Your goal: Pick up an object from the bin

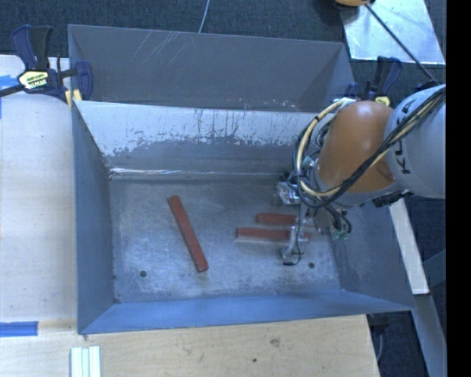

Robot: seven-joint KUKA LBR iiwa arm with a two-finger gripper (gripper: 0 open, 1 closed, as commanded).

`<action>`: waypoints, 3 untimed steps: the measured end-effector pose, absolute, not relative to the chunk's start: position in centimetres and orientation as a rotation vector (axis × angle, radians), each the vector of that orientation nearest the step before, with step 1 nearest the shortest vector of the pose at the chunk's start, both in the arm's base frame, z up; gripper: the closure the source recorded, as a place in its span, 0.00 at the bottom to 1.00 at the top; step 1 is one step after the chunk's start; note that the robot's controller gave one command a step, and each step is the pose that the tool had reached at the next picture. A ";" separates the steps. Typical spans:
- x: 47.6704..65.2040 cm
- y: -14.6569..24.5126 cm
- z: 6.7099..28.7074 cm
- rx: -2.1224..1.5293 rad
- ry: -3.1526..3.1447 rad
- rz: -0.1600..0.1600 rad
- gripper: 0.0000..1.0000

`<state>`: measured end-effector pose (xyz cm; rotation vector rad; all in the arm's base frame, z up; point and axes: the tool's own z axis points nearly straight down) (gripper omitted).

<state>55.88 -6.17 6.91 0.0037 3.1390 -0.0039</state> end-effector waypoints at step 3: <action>55.4 -6.2 7.0 0.107 3.138 0.000 0.00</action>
Offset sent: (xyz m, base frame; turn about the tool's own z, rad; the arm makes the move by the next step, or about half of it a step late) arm 0.0000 0.0000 0.0000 0.0000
